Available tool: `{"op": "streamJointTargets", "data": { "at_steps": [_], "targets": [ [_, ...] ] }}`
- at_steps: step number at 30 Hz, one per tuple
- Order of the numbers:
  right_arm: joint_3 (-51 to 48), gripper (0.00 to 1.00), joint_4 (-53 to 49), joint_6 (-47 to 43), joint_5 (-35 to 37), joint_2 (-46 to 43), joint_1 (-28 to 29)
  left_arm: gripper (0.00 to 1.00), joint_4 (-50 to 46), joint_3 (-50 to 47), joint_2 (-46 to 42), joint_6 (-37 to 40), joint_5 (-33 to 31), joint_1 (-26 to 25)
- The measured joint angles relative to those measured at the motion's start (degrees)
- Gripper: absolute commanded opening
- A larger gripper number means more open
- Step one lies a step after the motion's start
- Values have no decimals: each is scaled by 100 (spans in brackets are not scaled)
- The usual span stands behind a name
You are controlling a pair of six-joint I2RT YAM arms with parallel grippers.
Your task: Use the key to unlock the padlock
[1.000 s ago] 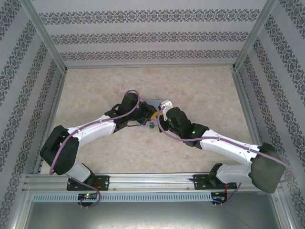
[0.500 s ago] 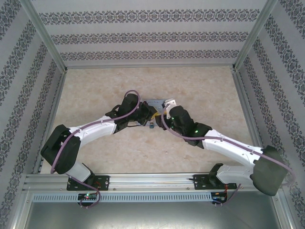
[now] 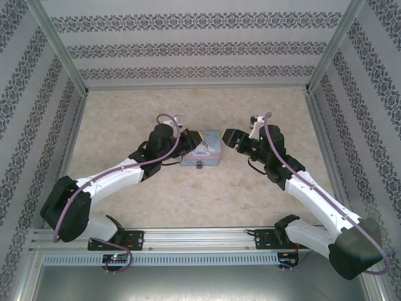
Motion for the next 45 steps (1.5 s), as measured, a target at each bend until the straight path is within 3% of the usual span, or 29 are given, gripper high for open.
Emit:
{"op": "streamJointTargets", "data": {
  "at_steps": [6,14,22,29,36,45],
  "targets": [
    [-203,64,892,1047,-533,348,2,0,813,-282,-192,446,-297,0],
    [-450,58,2358,1923,-704,748,81,0,1665,-474,-35,380,-625,0],
    [-498,48,3469,2352,-702,1228,258,0,2437,-625,293,-68,-837,0],
    [-509,46,4286,2656,-693,1744,363,0,3038,-798,636,-614,-1019,0],
    [-509,44,4765,2837,-675,2197,468,0,3379,-837,782,-927,-1091,0],
    [-511,34,5211,3008,-680,2452,481,0,3526,-837,785,-981,-1126,0]
  ]
}}
